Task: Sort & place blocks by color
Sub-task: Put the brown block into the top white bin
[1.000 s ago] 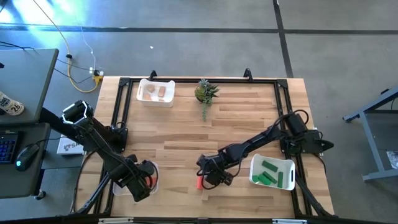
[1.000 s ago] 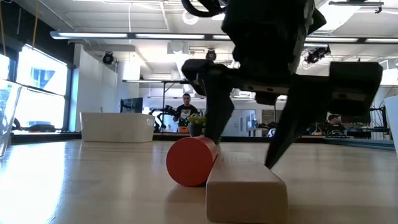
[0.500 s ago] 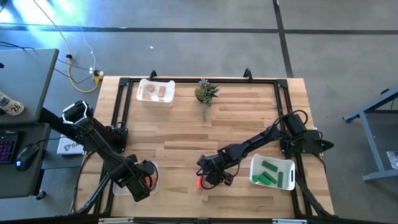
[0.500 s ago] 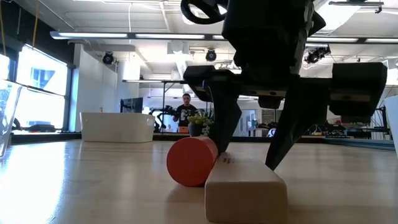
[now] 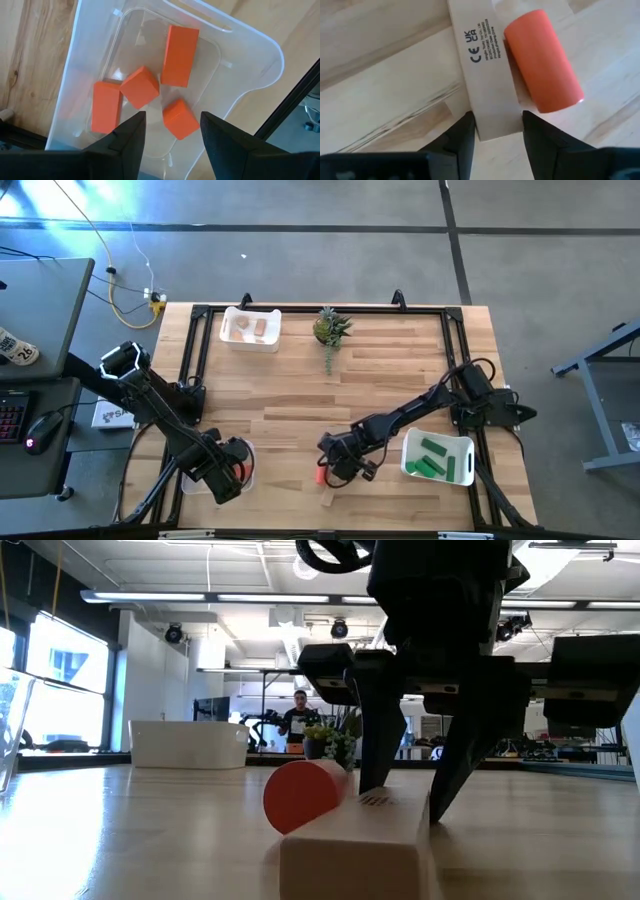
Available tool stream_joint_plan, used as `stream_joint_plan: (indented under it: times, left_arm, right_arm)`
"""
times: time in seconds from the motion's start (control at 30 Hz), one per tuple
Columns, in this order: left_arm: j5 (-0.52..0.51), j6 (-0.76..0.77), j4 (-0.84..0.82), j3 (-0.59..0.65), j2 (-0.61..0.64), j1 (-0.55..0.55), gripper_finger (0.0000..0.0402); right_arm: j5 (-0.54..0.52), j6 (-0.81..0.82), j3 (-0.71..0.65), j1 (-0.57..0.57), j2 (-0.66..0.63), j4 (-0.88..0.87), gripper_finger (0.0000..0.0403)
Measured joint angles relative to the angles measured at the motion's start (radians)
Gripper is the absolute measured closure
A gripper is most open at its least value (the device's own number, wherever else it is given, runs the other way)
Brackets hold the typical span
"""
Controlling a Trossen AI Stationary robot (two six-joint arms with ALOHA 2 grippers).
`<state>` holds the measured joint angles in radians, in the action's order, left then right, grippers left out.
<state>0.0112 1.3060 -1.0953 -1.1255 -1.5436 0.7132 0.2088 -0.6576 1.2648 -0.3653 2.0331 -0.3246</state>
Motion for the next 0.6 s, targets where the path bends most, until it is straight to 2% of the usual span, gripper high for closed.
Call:
stream_joint_plan:
  times: [0.3,0.6]
  left_arm:
    - [0.000,0.000,0.000,0.000,0.000,0.000,0.0227]
    - [0.000,0.000,0.000,0.000,0.000,0.000,0.0227]
  right_arm:
    - [-0.039,-0.021,0.001,-0.033,0.000,-0.010,0.0275]
    - [-0.059,0.038,0.000,-0.049,0.000,-0.008,0.0302]
